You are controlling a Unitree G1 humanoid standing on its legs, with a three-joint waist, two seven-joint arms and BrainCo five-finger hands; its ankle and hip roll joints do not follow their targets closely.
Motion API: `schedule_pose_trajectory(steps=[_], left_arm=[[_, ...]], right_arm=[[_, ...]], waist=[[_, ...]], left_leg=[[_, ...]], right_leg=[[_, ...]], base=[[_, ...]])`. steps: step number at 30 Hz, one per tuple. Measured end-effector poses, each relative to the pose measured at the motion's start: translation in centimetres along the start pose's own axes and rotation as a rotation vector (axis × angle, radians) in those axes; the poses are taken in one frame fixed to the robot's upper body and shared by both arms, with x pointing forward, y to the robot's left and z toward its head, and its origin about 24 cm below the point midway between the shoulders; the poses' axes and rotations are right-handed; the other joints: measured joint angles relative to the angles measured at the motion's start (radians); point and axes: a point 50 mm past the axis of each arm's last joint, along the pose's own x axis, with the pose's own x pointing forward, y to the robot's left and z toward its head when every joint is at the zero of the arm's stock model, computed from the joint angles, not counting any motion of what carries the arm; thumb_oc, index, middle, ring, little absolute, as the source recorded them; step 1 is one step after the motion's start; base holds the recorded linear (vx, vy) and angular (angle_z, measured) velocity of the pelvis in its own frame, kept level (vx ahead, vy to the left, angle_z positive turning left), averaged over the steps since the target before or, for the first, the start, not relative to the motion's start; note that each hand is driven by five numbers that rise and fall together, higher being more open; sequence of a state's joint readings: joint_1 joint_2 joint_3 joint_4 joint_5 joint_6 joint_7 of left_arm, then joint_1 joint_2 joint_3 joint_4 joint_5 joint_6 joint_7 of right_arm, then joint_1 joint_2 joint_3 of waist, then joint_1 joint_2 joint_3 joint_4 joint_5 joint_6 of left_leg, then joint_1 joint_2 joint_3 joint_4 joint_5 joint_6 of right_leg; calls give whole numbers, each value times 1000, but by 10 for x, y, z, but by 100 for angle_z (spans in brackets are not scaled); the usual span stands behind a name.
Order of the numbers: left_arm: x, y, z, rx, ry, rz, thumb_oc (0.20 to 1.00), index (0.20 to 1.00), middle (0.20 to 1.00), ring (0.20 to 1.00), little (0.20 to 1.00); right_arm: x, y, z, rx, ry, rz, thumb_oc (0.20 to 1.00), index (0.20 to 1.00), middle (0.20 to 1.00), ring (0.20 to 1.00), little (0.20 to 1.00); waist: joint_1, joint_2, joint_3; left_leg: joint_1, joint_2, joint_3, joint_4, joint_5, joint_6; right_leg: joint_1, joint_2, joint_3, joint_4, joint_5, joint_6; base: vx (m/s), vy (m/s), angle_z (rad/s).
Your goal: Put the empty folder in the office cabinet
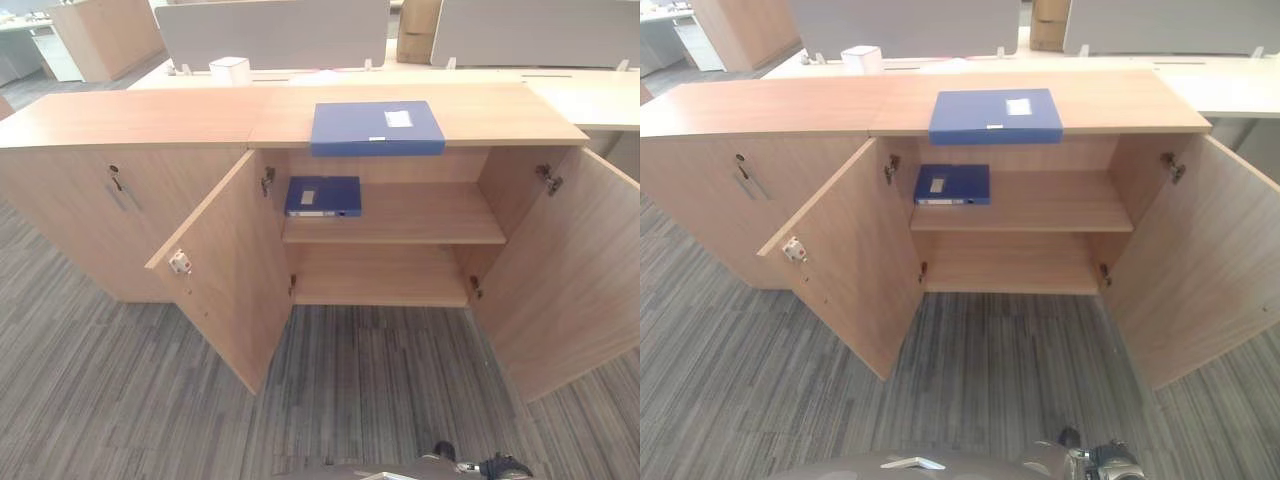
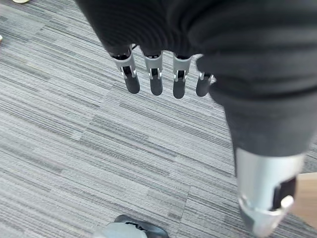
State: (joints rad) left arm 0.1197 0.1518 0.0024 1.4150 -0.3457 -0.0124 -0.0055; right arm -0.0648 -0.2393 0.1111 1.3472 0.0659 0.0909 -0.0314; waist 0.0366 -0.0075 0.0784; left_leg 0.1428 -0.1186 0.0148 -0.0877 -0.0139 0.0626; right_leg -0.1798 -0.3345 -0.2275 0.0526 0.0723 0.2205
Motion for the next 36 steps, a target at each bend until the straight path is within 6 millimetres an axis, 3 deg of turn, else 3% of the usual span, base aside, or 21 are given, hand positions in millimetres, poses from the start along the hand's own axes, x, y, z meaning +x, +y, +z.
schedule_pose_trajectory(steps=[2, 5, 9, 11, 16, 18, 20, 21, 22, 23, 24, 25, 26, 27, 28, 29, 30, 31, 34, 35, 36], left_arm=[[-1, 4, -5, 1, 12, 9, 1000, 1000, 1000, 1000, 1000], [-2, 1, -19, 3, 49, -3, 1000, 1000, 1000, 1000, 1000], [-2, -3, -23, 18, 71, -11, 1000, 1000, 1000, 1000, 1000], [-1, -7, -17, 33, 53, -20, 1000, 1000, 1000, 1000, 1000], [0, -21, -7, 37, 28, -52, 1000, 1000, 1000, 1000, 1000], [0, -28, 0, 40, 12, -70, 1000, 1000, 1000, 1000, 1000], [0, -29, 3, 40, 5, -71, 1000, 1000, 1000, 1000, 1000], [1, -30, 10, 44, -14, -74, 1000, 1000, 1000, 1000, 1000], [1, -24, 11, 44, -16, -60, 1000, 1000, 1000, 1000, 1000], [1, -24, 8, 45, -6, -58, 1000, 1000, 1000, 1000, 1000], [1, -26, 6, 50, -1, -62, 1000, 1000, 1000, 1000, 1000], [1, -25, 3, 54, 3, -64, 1000, 1000, 1000, 1000, 1000], [0, -25, 1, 56, 12, -65, 1000, 1000, 1000, 1000, 1000], [0, -25, -2, 70, 28, -62, 1000, 1000, 1000, 1000, 1000], [0, -32, -5, 71, 40, -77, 1000, 1000, 1000, 1000, 1000], [-1, -38, -9, 69, 48, -89, 1000, 1000, 1000, 1000, 1000], [0, -34, -3, 75, 32, -77, 1000, 1000, 1000, 1000, 1000], [0, -36, -3, 75, 28, -90, 1000, 1000, 1000, 1000, 1000], [0, -31, -3, 71, 15, -78, 1000, 1000, 1000, 1000, 1000], [0, -26, 0, 72, 11, -64, 1000, 1000, 1000, 1000, 1000], [1, -27, 4, 73, -2, -65, 1000, 1000, 1000, 1000, 1000]], right_arm=[[-1, 1, -20, 13, 65, 3, 1000, 1000, 1000, 1000, 1000], [-2, 1, -36, 31, 125, 1, 1000, 1000, 1000, 1000, 1000], [-2, -5, -31, 32, 112, -14, 1000, 1000, 1000, 1000, 1000], [-1, -6, -25, 34, 95, -17, 1000, 1000, 1000, 1000, 1000], [-1, -12, -17, 28, 62, -31, 1000, 1000, 1000, 1000, 1000], [-1, -10, -17, 24, 54, -25, 1000, 1000, 1000, 1000, 1000], [-1, -10, -25, 17, 69, -27, 1000, 1000, 1000, 1000, 1000], [-1, -9, -23, 11, 66, -27, 1000, 1000, 1000, 1000, 1000], [-1, -9, -19, -12, 73, -35, 1000, 1000, 1000, 1000, 1000], [-1, -13, -19, -14, 81, -51, 1000, 1000, 1000, 1000, 1000], [-1, -19, -19, -15, 89, -67, 1000, 1000, 1000, 1000, 1000], [-2, -27, -20, -13, 92, -92, 1000, 1000, 1000, 1000, 1000], [-2, -28, -21, -13, 92, -93, 1000, 1000, 1000, 1000, 1000], [-1, -25, -15, -22, 73, -86, 1000, 1000, 1000, 1000, 1000], [-1, -26, -9, -24, 55, -90, 1000, 1000, 1000, 1000, 1000], [-1, -37, -3, -9, 38, -117, 1000, 1000, 1000, 1000, 1000], [-2, -31, -20, -9, 77, -100, 1000, 1000, 1000, 1000, 1000], [-3, -31, -37, -11, 122, -104, 1000, 1000, 1000, 1000, 1000], [-3, -19, -42, -8, 139, -75, 1000, 1000, 1000, 1000, 1000], [-3, -13, -47, -6, 155, -62, 1000, 1000, 1000, 1000, 1000], [-4, -14, -49, -4, 161, -65, 1000, 1000, 1000, 1000, 1000]], waist=[[-16, -45, 3], [-14, -23, -26], [-12, 28, -29], [-13, 36, -31], [-10, 42, -22], [-5, 34, -16], [-2, 25, -10], [-1, -5, 8], [5, -38, 34], [2, -26, 41], [3, -6, 52], [-4, 29, 69], [7, 28, 71], [7, 15, 69], [13, 55, 63], [7, 102, 66], [-27, 70, 59], [-37, 71, 38], [-6, 41, 15], [-12, 27, 6], [-14, 36, -1]], left_leg=[[41, -5, -41, 0, -17, -18], [65, 83, -57, 8, -47, -77], [69, 186, -58, 51, -76, -130], [50, 215, -54, 109, -73, -134], [0, 229, -58, 229, -52, -182], [-81, 224, -79, 367, -45, -197], [-168, 221, -113, 508, -1, -246], [-259, 198, -121, 620, 32, -255], [-289, 184, -73, 528, 33, -246], [-300, 195, -58, 403, 52, -235], [-293, 222, -50, 298, 67, -238], [-282, 267, -54, 68, 105, -262], [-294, 260, -47, 59, 105, -261], [-318, 228, -23, 129, 100, -247], [-338, 244, -24, 173, 83, -228], [-352, 277, -66, 206, 4, -204], [-350, 235, -55, 209, 9, -193], [-340, 229, -38, 191, 26, -180], [-275, 215, -20, 132, 45, -173], [-210, 210, -21, 82, 54, -168], [-177, 213, -19, 60, 54, -168]], right_leg=[[56, 20, -1, -20, 35, -35], [98, 112, -13, -56, 96, -92], [168, 222, -54, -143, 93, -151], [184, 255, -57, -143, 71, -181], [197, 278, -61, -137, 40, -218], [199, 283, -56, -143, 26, -235], [191, 296, -57, -143, 6, -248], [188, 276, -52, -144, -9, -248], [183, 253, -51, -145, -54, -228], [186, 265, -60, -133, -108, -204], [172, 284, -63, -99, -126, -221], [152, 327, -63, -88, -60, -245], [152, 331, -60, -99, -60, -245], [161, 328, -49, -140, -81, -209], [166, 356, -36, -108, -110, -179], [36, 344, 9, 394, -269, -265], [113, 292, 13, 325, -338, -256], [143, 291, -17, 277, -332, -225], [187, 289, -6, 137, -236, -254], [239, 289, -10, 27, -167, -240], [258, 289, -12, -1, -147, -231]], base=[[227, -260, 59], [158, -185, 13], [171, -272, 6], [136, -274, -3], [59, -147, 3], [22, -188, 4], [-3, -100, 14], [48, -12, 16], [112, 48, 10], [145, 78, -3], [134, 69, 1], [93, 45, -22], [61, 53, -42], [85, 75, -60], [119, 84, -90], [157, 85, -25], [152, 100, 31], [99, 72, 53], [88, 106, -36], [48, 77, 5], [73, 121, 15]])
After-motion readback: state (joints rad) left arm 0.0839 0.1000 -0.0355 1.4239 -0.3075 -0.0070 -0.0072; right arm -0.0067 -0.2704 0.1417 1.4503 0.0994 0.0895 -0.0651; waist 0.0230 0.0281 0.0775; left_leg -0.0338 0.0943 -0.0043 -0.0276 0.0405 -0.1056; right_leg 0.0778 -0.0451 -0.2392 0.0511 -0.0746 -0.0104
